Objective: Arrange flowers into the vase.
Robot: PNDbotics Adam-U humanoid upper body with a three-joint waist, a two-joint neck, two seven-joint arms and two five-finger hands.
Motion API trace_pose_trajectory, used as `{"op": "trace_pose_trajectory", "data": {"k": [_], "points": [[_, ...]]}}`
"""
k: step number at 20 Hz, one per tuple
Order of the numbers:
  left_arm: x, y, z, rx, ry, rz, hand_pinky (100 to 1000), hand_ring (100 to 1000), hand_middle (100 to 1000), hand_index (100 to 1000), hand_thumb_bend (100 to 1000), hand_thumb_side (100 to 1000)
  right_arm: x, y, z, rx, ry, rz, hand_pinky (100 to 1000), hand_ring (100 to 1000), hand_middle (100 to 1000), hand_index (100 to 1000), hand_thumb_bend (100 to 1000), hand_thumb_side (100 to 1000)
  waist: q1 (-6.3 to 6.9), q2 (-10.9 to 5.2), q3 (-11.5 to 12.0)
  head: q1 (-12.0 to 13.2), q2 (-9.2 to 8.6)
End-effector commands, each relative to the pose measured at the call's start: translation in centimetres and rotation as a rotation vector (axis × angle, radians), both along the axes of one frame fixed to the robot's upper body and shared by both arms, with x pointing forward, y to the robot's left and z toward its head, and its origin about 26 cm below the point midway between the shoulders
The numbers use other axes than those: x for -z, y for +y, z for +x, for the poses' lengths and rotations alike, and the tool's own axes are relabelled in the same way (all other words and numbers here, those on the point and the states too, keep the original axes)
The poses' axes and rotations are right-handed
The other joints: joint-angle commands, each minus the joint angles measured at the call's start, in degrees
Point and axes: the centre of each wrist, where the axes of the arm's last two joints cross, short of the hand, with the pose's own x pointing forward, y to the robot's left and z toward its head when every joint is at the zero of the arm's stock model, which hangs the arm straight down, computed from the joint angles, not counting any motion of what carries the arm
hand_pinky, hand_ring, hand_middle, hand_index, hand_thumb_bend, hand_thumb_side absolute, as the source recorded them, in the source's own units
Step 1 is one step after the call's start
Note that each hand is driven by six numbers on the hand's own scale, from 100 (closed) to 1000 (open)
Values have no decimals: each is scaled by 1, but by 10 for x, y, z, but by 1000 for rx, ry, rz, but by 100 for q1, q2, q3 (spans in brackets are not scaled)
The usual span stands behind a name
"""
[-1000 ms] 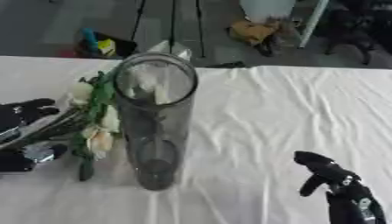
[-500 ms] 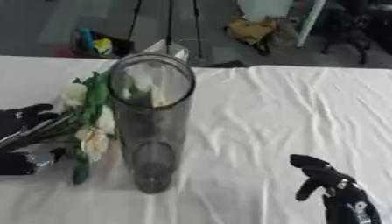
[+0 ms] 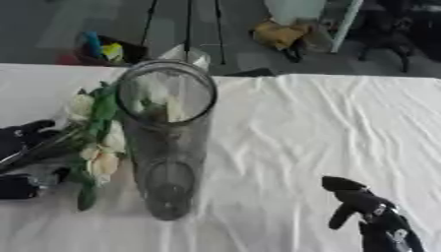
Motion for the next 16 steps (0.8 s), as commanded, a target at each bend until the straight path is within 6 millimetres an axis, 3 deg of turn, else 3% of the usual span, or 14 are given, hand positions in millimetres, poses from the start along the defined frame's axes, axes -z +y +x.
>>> {"op": "trace_pose_trajectory", "data": {"k": [1,4,6,8,12,16], "points": [[-11,5,-1,-3,-36,0,659,758,921,994,264,955,-5,3,0,-2,-16,-4,765,793,382,781,100,973,-19,-1,3,-13,-76],[-12,4,-2,7,-45,-10,543,606,839,929,246,941,-6,4,0,-1,-15,-5,765,793,382,781,100,972,-31,14,8,-18,-73],[-12,3,-2,13,-54,-21,508,566,807,908,236,930,-6,4,0,0,-15,-5,766,793,381,781,100,972,-36,19,9,-20,-70],[-13,2,-3,21,-66,-37,376,437,687,842,207,891,-6,5,0,1,-14,-6,766,793,379,781,100,974,-37,27,11,-16,-72],[-13,2,-2,31,-88,-65,327,395,590,796,156,845,-7,6,1,0,-12,-9,767,794,378,780,100,974,-34,45,3,-8,-91],[-10,1,-1,30,-92,-60,337,406,575,809,183,824,-7,7,1,0,-13,-8,767,794,378,778,100,974,-40,60,-15,5,-109]]}}
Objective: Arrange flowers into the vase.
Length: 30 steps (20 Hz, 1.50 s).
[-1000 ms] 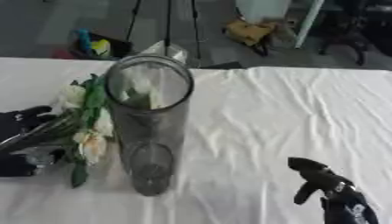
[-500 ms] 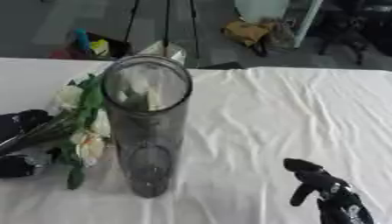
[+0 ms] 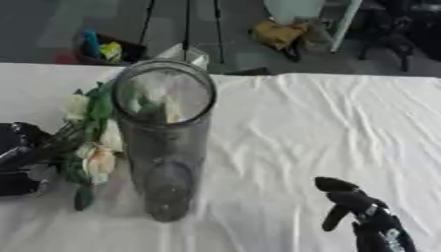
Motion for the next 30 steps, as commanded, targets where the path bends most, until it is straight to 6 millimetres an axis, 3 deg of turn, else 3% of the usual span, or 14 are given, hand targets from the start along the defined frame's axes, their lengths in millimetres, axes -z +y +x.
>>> {"op": "trace_pose_trajectory", "data": {"k": [1,9,10,13,16,17,23,26,27,30], "points": [[-5,3,1,-8,-15,15,342,411,577,815,189,818,-5,3,0,0,-19,0,767,794,378,779,100,974,-41,5,-10,15,-92],[-3,2,3,-4,-25,23,266,323,481,727,138,729,-6,4,0,0,-20,-1,769,794,376,779,100,974,-45,28,-21,2,-103],[-3,2,3,-5,-31,14,214,272,422,675,100,697,-6,4,0,0,-19,-1,769,794,376,780,100,974,-44,29,-25,0,-100],[-3,1,3,-5,-41,-11,105,176,312,583,100,649,-6,4,0,2,-18,-1,769,795,376,780,100,974,-38,28,-33,-1,-98],[-3,1,3,-7,-52,-39,100,135,265,533,100,613,-6,4,0,1,-17,-2,769,795,376,780,100,975,-29,25,-38,-1,-93],[-4,1,3,-7,-56,-47,100,100,203,473,100,564,-6,4,0,1,-16,-2,770,795,375,780,100,975,-27,25,-41,1,-96],[-2,-1,4,-3,-67,-91,100,100,100,364,100,480,-7,4,1,2,-15,-3,771,795,373,781,100,975,-10,35,-67,-4,-122],[-1,-1,5,-1,-71,-102,100,100,100,322,100,469,-7,4,1,2,-14,-3,771,795,373,781,100,975,-7,40,-78,-6,-123],[-1,-1,5,0,-72,-106,100,100,100,255,100,458,-7,4,1,2,-14,-4,772,795,372,781,100,975,-6,40,-79,-9,-116],[-3,-1,5,3,-80,-127,100,100,100,185,100,451,-7,4,1,2,-13,-4,773,796,372,782,100,975,-2,34,-79,-20,-95]]}}
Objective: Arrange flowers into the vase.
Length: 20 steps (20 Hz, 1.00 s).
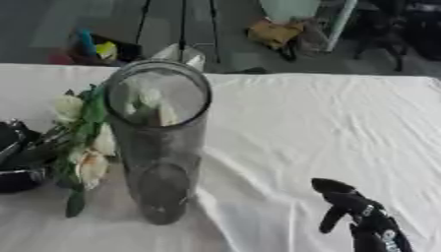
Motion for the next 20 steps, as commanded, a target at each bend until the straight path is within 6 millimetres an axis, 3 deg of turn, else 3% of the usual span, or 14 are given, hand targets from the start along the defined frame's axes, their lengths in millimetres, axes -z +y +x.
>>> {"op": "trace_pose_trajectory", "data": {"k": [1,20], "points": [[-7,1,-1,5,-21,-16,100,100,100,171,100,462,-5,0,-1,2,-17,-5,773,796,373,782,100,974,2,-24,-5,-29,-51],[-42,-6,-17,48,-76,-275,100,100,100,127,100,470,1,-10,-4,1,2,8,772,796,383,784,100,974,96,-267,8,-149,126]]}}
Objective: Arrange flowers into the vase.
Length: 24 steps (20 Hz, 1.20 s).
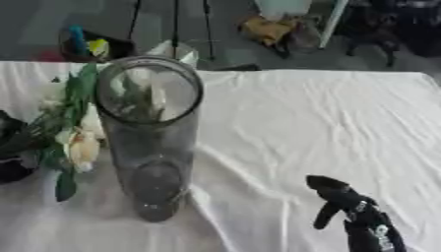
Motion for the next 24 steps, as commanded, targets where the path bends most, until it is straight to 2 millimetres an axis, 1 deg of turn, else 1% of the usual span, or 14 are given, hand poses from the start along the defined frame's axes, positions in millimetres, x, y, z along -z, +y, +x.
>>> {"op": "trace_pose_trajectory", "data": {"k": [1,8,13,15,16,17,20,24], "points": [[-29,1,-9,17,-65,-33,100,100,100,127,100,471,-3,-5,-2,0,-11,1,772,796,384,784,100,973,97,-273,6,-16,30],[-43,-4,-18,41,-94,-93,100,100,100,128,100,470,1,-9,-4,-7,-10,5,770,795,389,785,100,969,108,-374,40,-39,98],[-46,-4,-20,33,-99,-95,100,100,100,129,100,469,1,-10,-5,-13,-7,6,771,793,389,785,100,970,118,-401,52,-38,94],[-47,-5,-21,44,-92,-123,100,100,100,127,100,504,2,-10,-5,-14,-6,7,771,792,390,785,100,969,116,-408,52,-42,93],[-49,-7,-22,55,-86,-147,100,100,100,126,100,590,2,-11,-5,-14,-6,8,771,792,390,785,100,968,115,-412,52,-46,93],[-52,-8,-23,67,-85,-174,100,100,100,126,100,519,2,-11,-5,-14,-6,8,771,792,390,785,100,968,115,-416,53,-50,93],[-63,-11,-27,97,-88,-258,100,100,100,124,100,550,3,-11,-6,-15,-3,7,771,791,390,785,100,968,119,-430,58,-59,115],[-77,-12,-32,120,-112,-340,100,100,100,124,100,557,4,-12,-7,-15,-1,7,770,790,392,785,100,966,133,-469,59,-117,133]]}}
